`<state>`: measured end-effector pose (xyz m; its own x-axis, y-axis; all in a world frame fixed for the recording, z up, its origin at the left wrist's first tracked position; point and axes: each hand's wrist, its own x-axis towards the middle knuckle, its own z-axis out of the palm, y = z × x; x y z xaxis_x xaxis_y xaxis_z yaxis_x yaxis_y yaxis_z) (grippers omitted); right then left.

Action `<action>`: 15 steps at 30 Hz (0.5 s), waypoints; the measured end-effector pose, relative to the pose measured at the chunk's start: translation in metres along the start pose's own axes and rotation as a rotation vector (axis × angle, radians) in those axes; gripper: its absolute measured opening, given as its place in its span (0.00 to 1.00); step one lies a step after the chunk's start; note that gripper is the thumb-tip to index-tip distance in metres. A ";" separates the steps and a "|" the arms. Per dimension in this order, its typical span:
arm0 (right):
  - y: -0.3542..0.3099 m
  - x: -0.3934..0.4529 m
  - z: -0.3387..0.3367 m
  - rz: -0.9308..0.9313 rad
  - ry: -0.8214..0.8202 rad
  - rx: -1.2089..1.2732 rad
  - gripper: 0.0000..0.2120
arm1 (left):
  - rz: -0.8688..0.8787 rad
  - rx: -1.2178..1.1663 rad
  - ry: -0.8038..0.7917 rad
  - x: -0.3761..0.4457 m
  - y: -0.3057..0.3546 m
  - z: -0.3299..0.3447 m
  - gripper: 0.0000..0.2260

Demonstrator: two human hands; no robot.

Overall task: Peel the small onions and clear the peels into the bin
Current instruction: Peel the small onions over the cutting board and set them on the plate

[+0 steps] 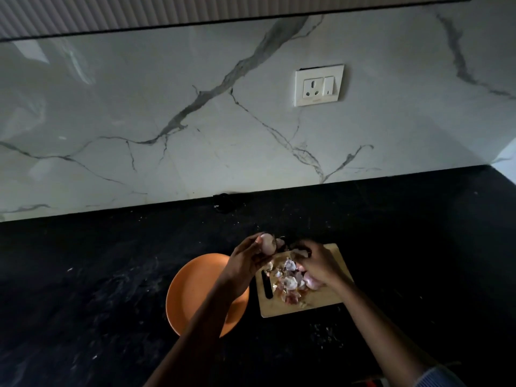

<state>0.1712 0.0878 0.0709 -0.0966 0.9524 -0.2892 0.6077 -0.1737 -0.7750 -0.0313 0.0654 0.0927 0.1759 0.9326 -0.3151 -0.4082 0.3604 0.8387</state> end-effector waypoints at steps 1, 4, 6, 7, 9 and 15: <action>0.001 0.001 0.002 -0.036 -0.029 -0.046 0.16 | -0.005 0.016 0.008 0.001 -0.001 0.000 0.13; -0.005 -0.001 0.002 -0.131 -0.027 0.045 0.20 | -0.023 0.054 0.050 0.005 -0.006 -0.003 0.11; -0.013 -0.001 -0.001 -0.246 -0.010 0.138 0.19 | -0.035 0.075 0.073 0.008 -0.008 -0.005 0.11; -0.017 -0.002 -0.003 -0.292 -0.022 0.147 0.19 | -0.038 0.085 0.077 0.010 -0.008 -0.004 0.10; -0.022 -0.002 -0.004 -0.391 -0.028 0.092 0.19 | -0.038 0.108 0.066 0.012 -0.008 -0.002 0.11; -0.027 -0.005 -0.008 -0.427 0.144 0.086 0.07 | -0.005 0.131 0.016 0.014 -0.004 0.004 0.13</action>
<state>0.1622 0.0894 0.0980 -0.2096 0.9674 0.1424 0.4695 0.2273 -0.8531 -0.0238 0.0765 0.0863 0.1628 0.9315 -0.3252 -0.2864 0.3600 0.8879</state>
